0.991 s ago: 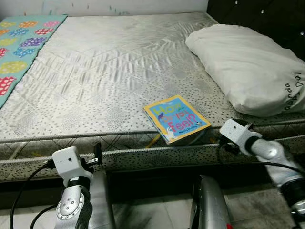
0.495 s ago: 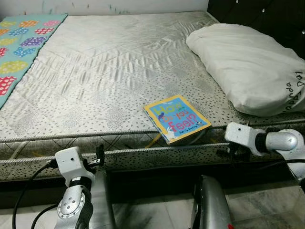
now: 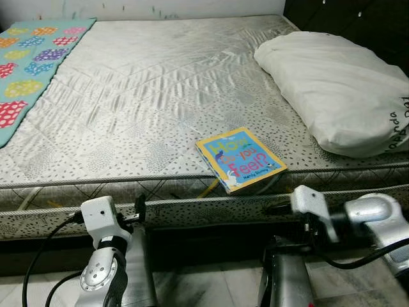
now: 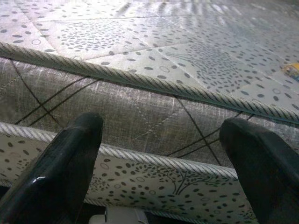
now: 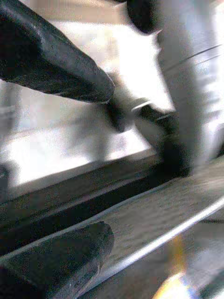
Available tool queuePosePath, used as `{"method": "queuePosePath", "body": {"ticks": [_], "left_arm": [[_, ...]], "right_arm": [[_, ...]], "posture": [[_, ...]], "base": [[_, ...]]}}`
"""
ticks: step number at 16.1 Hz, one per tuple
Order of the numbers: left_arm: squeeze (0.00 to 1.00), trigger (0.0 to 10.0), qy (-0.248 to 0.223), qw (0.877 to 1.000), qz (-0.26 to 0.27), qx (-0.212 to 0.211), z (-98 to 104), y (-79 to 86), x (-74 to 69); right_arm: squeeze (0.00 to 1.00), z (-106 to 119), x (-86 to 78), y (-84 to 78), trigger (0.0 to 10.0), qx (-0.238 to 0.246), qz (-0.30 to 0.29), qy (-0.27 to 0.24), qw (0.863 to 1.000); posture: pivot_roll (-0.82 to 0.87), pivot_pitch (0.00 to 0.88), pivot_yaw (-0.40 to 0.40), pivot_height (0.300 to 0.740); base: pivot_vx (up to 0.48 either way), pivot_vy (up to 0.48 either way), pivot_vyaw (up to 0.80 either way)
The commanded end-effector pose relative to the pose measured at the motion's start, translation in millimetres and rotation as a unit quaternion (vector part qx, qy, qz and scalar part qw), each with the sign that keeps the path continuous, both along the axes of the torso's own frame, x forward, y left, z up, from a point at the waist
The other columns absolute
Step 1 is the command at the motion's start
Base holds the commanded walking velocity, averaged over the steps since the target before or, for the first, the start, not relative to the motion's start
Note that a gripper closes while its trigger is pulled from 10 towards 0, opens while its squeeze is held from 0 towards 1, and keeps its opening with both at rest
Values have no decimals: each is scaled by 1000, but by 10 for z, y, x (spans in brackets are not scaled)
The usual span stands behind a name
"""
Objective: Clean up the room
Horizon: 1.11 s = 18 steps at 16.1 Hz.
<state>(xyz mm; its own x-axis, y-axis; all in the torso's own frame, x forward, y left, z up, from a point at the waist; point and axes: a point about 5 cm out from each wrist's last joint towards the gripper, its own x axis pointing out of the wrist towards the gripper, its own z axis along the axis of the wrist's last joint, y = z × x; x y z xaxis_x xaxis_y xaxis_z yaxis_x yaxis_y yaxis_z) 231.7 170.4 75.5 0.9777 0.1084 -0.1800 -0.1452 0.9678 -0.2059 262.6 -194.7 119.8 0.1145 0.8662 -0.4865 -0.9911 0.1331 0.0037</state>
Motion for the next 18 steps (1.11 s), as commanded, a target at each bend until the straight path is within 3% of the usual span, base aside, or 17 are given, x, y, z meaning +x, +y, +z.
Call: {"method": "queuePosePath", "body": {"ticks": [1, 3, 5, 12, 16, 18], "left_arm": [[0, 10000, 6, 1000, -15, -7, -13, -48, 29], [0, 10000, 1, 1000, -16, -12, 2, -53, 43], [0, 10000, -6, 1000, -11, -1, 21, -37, 47], [0, 10000, -4, 1000, -10, 1, 14, -22, 46], [0, 10000, -1, 1000, -13, 1, 6, -32, 50], [0, 10000, 1, 1000, -14, 1, 1, -31, 48]], "right_arm": [[0, -39, -37, 232, 10000, 45, 3, -1, 999], [0, -127, 34, 445, 10000, 80, -63, -45, 994], [0, -208, -58, 600, 10000, 101, -64, -28, 992], [0, -155, 149, 692, 10000, 122, -159, -98, 975], [0, -134, 122, 854, 10000, 142, -160, -106, 971], [0, -175, 117, 827, 10000, 128, -164, -115, 971]], "posture": [[4, 0, 7, 417], [6, 0, 6, 417], [15, 0, 4, 417], [12, 0, 7, 417], [12, 0, 8, 417], [12, 0, 8, 417]], "base": [[0, 0, 0], [0, 0, 0], [0, 0, 0], [0, 0, 0], [0, 0, 0], [0, 0, 0]]}}
